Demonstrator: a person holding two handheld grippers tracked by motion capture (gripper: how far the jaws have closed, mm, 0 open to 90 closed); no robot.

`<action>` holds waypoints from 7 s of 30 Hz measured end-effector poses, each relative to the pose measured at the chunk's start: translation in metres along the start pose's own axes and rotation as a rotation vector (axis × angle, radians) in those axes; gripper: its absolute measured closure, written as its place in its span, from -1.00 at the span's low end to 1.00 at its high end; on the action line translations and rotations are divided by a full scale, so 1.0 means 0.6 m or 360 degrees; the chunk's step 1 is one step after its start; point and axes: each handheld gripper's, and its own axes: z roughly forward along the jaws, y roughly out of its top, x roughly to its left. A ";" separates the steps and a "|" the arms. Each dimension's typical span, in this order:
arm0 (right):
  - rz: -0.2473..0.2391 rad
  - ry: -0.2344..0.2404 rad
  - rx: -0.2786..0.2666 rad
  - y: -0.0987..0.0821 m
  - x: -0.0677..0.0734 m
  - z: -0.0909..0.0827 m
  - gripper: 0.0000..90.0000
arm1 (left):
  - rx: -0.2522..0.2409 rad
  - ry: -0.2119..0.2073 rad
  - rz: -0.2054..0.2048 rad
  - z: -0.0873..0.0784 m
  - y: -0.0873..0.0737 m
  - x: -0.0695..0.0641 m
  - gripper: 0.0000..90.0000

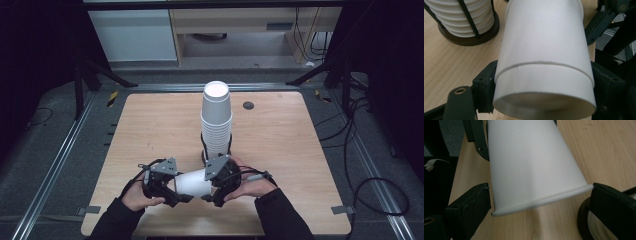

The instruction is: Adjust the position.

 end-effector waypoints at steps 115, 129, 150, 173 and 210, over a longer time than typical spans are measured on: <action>0.0084 0.0233 0.0068 0.038 -0.029 0.007 -0.84 | 0.0007 0.0115 0.0146 0.009 0.000 -0.011 -0.64; 0.0130 0.0247 0.0012 0.030 -0.031 0.001 -0.90 | 0.0020 0.0101 0.0145 0.010 -0.001 -0.009 -0.52; 0.0435 -0.0071 -0.0428 -0.045 -0.024 -0.095 -0.91 | -0.0224 0.0207 -0.0001 -0.019 -0.006 0.009 -0.52; 0.0715 -0.0061 -0.0777 -0.060 -0.015 -0.066 -0.91 | -0.0493 0.0264 -0.0060 -0.002 0.006 -0.005 -0.52; 0.0732 0.0183 -0.0797 -0.039 -0.013 -0.029 -0.83 | -0.0343 0.0132 0.0105 0.025 0.019 -0.034 -0.53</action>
